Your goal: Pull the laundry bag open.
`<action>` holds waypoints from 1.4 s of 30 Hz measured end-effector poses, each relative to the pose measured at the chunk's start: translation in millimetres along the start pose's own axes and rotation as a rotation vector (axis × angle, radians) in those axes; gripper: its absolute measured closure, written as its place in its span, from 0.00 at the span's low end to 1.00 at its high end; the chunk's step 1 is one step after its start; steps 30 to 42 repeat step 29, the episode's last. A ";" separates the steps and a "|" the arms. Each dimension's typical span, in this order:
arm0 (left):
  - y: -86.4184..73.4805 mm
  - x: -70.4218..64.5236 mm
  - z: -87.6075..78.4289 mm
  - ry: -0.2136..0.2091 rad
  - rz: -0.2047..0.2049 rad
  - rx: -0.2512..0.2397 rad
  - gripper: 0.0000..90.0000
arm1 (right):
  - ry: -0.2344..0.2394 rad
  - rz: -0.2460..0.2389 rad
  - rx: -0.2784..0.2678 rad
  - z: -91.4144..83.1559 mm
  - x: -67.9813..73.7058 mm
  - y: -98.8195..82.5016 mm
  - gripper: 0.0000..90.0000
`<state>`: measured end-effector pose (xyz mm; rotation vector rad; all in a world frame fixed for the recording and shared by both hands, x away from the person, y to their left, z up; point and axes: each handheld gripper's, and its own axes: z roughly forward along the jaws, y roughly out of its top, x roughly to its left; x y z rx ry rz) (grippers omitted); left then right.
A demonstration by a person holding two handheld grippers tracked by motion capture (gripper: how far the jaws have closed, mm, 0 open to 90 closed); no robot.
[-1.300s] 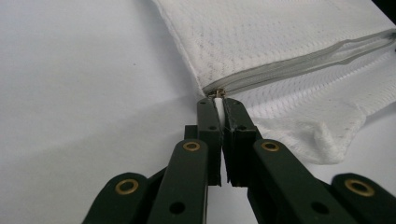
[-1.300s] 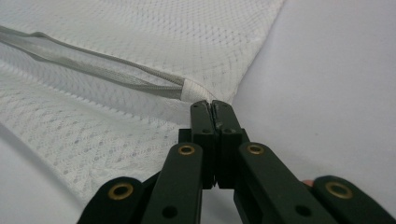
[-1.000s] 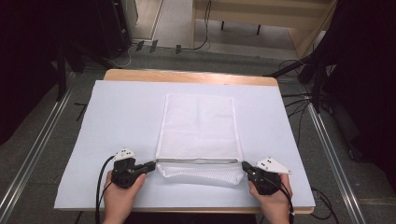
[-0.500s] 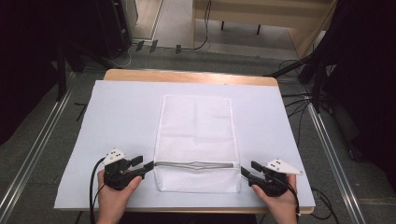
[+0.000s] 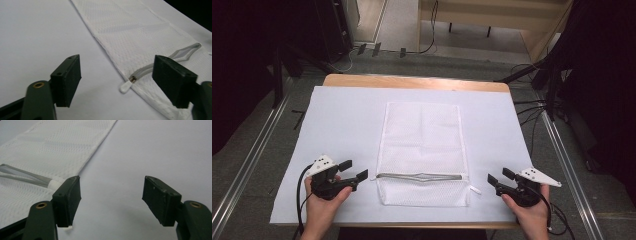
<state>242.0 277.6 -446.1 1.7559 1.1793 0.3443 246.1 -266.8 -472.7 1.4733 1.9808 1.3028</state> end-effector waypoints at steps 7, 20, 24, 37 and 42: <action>1.4 26.1 -20.3 0.002 0.017 -0.050 0.11 | 0.016 0.000 -0.004 -11.6 -16.8 2.4 0.24; -3.9 59.5 -43.7 0.118 0.001 -0.083 0.11 | -0.044 0.015 -0.010 -25.0 -43.8 -0.6 0.16; -5.1 63.5 -44.6 0.123 0.000 -0.076 0.11 | -0.053 0.040 -0.014 -28.0 -48.6 -1.2 0.16; -5.5 60.6 -40.8 0.114 0.012 -0.063 0.11 | -0.059 0.036 -0.006 -25.2 -48.7 -2.0 0.16; -5.5 60.6 -40.8 0.114 0.012 -0.063 0.11 | -0.059 0.036 -0.006 -25.2 -48.7 -2.0 0.16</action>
